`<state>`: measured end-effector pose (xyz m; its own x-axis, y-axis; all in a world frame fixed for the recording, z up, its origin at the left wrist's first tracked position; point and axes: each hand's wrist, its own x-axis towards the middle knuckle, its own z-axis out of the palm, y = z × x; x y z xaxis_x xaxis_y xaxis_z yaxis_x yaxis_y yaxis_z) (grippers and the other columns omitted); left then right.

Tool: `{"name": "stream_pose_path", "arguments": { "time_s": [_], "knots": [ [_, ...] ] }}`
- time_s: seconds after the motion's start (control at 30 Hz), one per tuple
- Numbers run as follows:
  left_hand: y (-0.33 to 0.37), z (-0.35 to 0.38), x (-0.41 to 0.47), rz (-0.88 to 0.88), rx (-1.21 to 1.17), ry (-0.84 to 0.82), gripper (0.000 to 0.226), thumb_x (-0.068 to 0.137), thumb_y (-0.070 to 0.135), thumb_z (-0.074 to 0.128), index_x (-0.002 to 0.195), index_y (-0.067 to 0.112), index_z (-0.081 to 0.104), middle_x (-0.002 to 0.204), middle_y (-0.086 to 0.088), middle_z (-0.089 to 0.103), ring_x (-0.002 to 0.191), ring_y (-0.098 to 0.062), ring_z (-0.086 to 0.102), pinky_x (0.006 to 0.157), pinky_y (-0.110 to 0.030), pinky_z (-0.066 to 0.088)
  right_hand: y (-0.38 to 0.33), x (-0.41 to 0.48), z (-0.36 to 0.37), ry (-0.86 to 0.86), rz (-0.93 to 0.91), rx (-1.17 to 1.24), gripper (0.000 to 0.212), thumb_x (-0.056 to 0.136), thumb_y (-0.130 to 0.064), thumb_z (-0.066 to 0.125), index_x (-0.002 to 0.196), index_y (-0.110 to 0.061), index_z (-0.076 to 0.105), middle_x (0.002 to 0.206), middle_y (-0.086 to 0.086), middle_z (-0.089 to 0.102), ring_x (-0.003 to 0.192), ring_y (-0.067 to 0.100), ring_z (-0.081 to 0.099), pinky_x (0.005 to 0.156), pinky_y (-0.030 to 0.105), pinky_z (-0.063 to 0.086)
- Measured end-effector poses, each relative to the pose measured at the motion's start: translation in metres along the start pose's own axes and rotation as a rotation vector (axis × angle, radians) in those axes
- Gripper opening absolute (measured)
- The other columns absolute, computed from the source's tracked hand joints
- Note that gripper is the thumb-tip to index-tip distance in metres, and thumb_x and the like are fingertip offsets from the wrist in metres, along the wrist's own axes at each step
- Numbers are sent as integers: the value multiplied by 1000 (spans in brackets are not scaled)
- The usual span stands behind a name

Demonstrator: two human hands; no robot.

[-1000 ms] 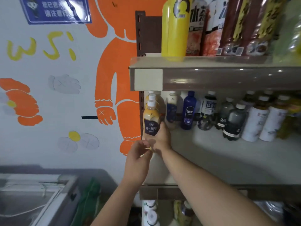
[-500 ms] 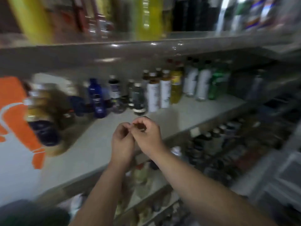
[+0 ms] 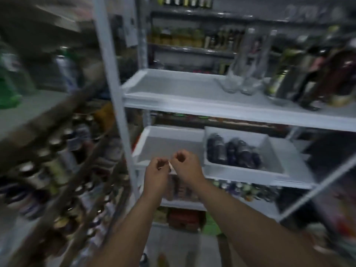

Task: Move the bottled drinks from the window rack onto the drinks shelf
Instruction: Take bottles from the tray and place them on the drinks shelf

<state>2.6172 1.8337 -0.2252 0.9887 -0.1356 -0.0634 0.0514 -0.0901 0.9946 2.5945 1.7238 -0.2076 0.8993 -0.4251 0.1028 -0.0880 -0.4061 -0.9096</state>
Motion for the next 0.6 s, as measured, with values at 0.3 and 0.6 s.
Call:
{"name": "stream_pose_path", "arguments": {
  "time_s": [0.3, 0.6],
  "knots": [
    [-14, 156, 34, -78, 50, -164, 23, 91, 4, 54, 78, 23, 60, 74, 0, 63, 75, -21, 60, 72, -34, 49, 127, 104, -123, 219, 208, -299, 13, 83, -19, 69, 90, -8, 69, 86, 5, 71, 76, 15, 64, 66, 20, 42],
    [-37, 174, 68, -156, 83, -119, 25, 90, 5, 55, 79, 27, 60, 84, -4, 64, 77, -23, 57, 75, -41, 49, 192, 183, -109, -112, 652, -729, 89, 82, -60, 60, 148, -7, 32, 145, 18, 45, 130, 37, 45, 108, 43, 39]
  ]
}}
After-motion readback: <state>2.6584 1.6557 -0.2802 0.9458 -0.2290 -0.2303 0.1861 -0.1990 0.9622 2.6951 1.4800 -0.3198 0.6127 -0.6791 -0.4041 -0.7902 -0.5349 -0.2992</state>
